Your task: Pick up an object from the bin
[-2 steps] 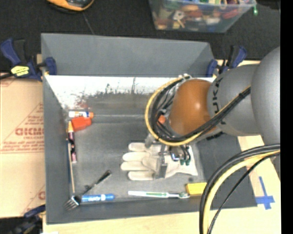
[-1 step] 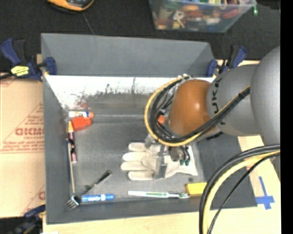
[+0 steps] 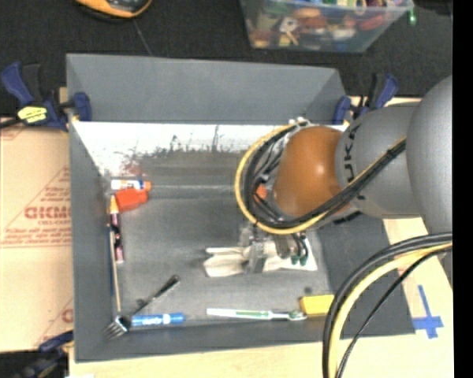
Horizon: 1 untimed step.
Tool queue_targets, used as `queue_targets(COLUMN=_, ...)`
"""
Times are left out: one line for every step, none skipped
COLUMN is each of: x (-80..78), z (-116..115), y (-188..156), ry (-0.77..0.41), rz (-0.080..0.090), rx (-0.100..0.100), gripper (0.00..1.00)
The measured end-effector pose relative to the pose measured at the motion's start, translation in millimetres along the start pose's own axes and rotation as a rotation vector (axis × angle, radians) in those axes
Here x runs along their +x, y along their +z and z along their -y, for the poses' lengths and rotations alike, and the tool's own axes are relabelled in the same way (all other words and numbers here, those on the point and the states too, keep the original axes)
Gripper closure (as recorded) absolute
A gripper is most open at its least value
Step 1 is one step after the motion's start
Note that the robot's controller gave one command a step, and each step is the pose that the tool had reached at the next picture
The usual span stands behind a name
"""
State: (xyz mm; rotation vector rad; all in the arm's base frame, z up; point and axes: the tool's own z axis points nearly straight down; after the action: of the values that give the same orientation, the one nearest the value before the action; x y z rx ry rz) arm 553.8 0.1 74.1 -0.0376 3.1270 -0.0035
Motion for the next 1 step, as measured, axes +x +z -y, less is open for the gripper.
queue_targets(x=0.0, z=0.0, y=-0.2, ry=0.000, rz=0.000, rx=0.000, gripper=1.00)
